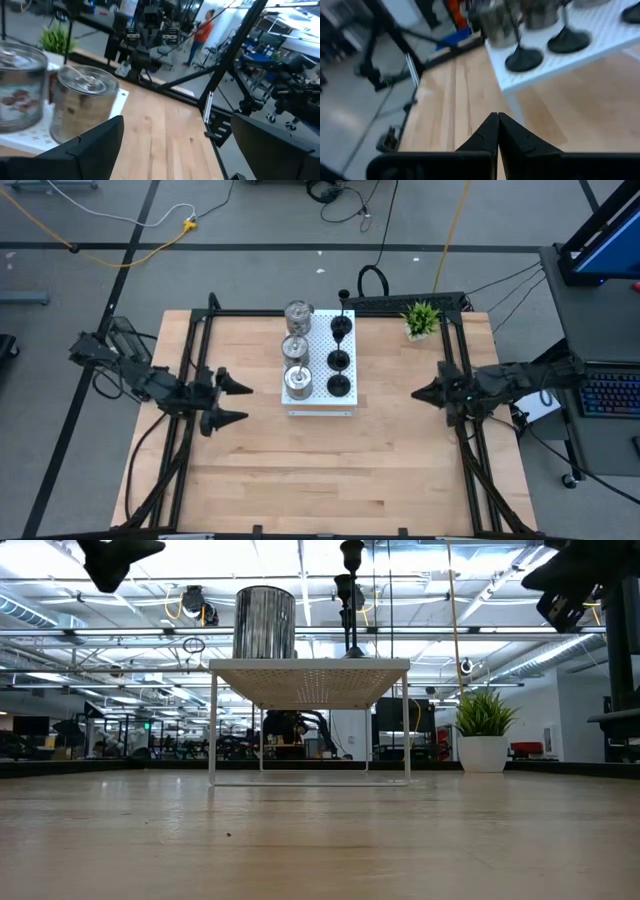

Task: Pick & Place candle stick holders
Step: Return to Home Position

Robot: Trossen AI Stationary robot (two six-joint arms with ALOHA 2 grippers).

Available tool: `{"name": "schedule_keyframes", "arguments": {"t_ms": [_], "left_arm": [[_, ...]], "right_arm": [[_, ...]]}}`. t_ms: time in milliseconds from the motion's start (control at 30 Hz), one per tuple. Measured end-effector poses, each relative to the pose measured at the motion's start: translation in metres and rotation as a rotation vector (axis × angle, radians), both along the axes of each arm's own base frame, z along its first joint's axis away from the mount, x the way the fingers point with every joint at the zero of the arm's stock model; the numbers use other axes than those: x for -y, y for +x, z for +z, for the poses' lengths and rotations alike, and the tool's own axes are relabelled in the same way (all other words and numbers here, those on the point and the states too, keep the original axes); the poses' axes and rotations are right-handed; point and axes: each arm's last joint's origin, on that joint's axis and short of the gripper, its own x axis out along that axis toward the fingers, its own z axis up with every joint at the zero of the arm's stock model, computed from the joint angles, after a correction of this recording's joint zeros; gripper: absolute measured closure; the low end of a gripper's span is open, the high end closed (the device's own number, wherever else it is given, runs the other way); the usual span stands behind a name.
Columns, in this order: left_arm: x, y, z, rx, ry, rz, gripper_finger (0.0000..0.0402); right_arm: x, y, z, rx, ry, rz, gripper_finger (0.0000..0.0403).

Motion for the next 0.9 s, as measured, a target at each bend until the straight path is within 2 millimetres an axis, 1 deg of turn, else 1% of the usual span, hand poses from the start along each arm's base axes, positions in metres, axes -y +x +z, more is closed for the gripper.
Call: {"name": "schedule_keyframes", "arguments": {"t_ms": [100,200,367,467,567,667,800,900], "left_arm": [[-0.004,-0.007,-0.01,0.026,0.011,0.009,0.0026],[-0.004,-0.008,-0.029,0.058,0.002,0.011,0.0021],[-0.003,-0.005,-0.061,0.179,-0.025,0.012,0.002],[-0.003,-0.005,-0.072,0.198,-0.002,0.017,0.0025],[-0.008,-0.004,-0.078,0.163,0.018,0.062,0.0029],[-0.016,-0.005,-0.078,0.155,0.03,0.096,0.0032],[-0.03,-0.01,-0.079,0.14,0.042,0.09,0.0026],[-0.038,-0.015,-0.084,0.098,0.034,0.08,0.0021]], "right_arm": [[0.002,-0.008,0.003,0.07,0.009,-0.005,0.0403],[0.003,-0.009,-0.005,0.11,0.018,-0.004,0.0403],[0.0,0.002,-0.029,0.173,0.042,0.0,0.0403],[-0.001,0.005,-0.042,0.177,0.038,0.001,0.0403],[-0.001,0.004,-0.047,0.182,0.019,0.003,0.0403],[0.0,0.0,-0.044,0.219,-0.01,0.011,0.0403],[0.002,-0.009,-0.041,0.272,-0.034,0.038,0.0403],[0.003,-0.016,-0.044,0.272,-0.031,0.039,0.0403]]}}
